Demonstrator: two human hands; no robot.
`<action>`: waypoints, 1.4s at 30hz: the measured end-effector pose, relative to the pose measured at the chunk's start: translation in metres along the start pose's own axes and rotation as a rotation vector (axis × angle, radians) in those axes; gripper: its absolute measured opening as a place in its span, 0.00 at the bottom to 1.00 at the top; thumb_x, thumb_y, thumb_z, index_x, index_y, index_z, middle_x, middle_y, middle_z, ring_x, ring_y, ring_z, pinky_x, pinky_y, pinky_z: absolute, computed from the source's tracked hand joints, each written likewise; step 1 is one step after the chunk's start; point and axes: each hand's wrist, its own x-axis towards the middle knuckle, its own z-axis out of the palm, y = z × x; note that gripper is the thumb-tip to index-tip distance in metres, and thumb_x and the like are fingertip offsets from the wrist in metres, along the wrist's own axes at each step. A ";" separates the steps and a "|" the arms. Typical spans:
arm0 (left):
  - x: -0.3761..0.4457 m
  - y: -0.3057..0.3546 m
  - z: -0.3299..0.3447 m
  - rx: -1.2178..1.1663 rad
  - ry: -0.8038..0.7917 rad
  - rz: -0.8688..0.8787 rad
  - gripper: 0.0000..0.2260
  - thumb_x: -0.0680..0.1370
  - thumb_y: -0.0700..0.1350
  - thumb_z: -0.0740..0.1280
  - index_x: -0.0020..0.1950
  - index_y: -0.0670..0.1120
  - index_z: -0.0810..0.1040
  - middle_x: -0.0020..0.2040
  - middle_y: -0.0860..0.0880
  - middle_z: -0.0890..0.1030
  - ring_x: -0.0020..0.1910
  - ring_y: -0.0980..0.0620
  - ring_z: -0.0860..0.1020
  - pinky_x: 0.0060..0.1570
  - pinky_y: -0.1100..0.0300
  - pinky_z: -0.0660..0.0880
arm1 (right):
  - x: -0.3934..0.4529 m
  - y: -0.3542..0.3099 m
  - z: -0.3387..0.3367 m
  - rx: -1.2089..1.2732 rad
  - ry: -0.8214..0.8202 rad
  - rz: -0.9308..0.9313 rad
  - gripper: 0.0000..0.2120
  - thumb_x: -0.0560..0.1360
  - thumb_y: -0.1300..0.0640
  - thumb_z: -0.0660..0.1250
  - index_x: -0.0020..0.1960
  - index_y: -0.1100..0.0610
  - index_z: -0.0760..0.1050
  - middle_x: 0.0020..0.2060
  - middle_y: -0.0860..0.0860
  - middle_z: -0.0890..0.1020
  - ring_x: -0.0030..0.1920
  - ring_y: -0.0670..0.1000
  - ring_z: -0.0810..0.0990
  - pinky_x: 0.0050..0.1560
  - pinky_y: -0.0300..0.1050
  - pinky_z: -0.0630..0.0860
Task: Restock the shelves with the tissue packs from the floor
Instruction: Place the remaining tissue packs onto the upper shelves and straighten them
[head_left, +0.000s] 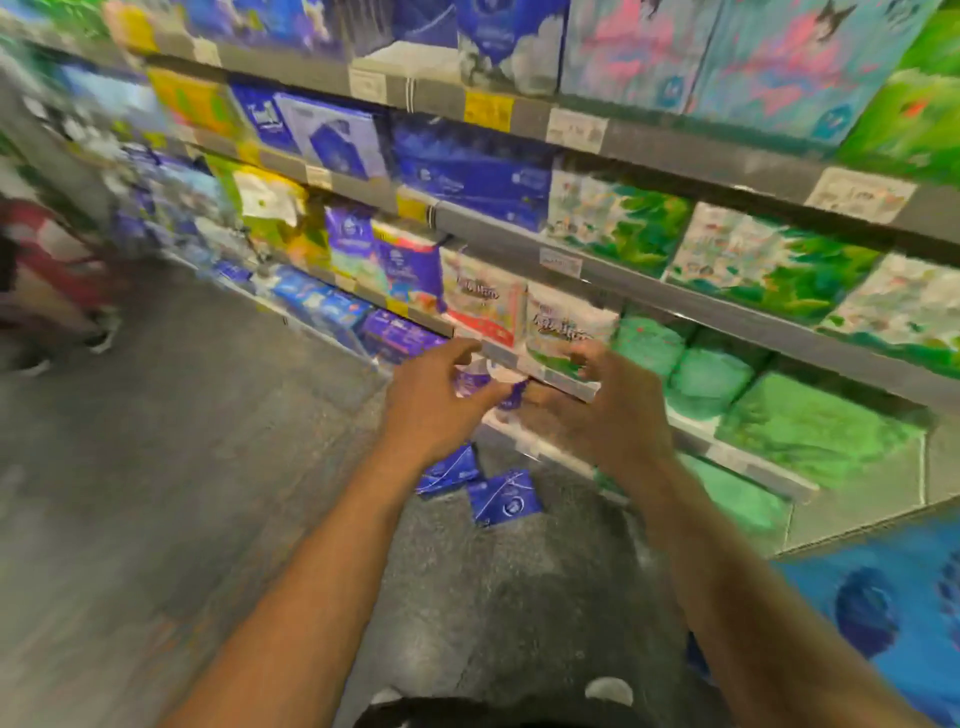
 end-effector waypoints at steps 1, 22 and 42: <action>-0.007 -0.020 -0.011 -0.015 -0.006 -0.027 0.26 0.69 0.57 0.76 0.63 0.49 0.78 0.55 0.51 0.83 0.52 0.54 0.80 0.49 0.60 0.75 | -0.004 -0.010 0.019 0.007 -0.014 0.008 0.24 0.66 0.48 0.78 0.58 0.55 0.80 0.51 0.54 0.85 0.51 0.56 0.83 0.51 0.48 0.75; 0.047 -0.245 0.003 0.068 -0.444 -0.340 0.28 0.70 0.59 0.74 0.67 0.53 0.74 0.58 0.50 0.80 0.53 0.48 0.80 0.55 0.49 0.77 | -0.027 0.006 0.250 0.191 -0.246 0.697 0.25 0.69 0.48 0.76 0.64 0.51 0.76 0.52 0.51 0.83 0.48 0.50 0.81 0.55 0.49 0.77; 0.229 -0.768 0.432 0.202 -0.600 -0.528 0.37 0.72 0.65 0.66 0.77 0.57 0.57 0.60 0.36 0.77 0.59 0.37 0.73 0.60 0.49 0.71 | 0.088 0.388 0.800 -0.269 -0.470 0.739 0.38 0.66 0.41 0.75 0.71 0.53 0.68 0.67 0.60 0.70 0.65 0.62 0.71 0.65 0.54 0.71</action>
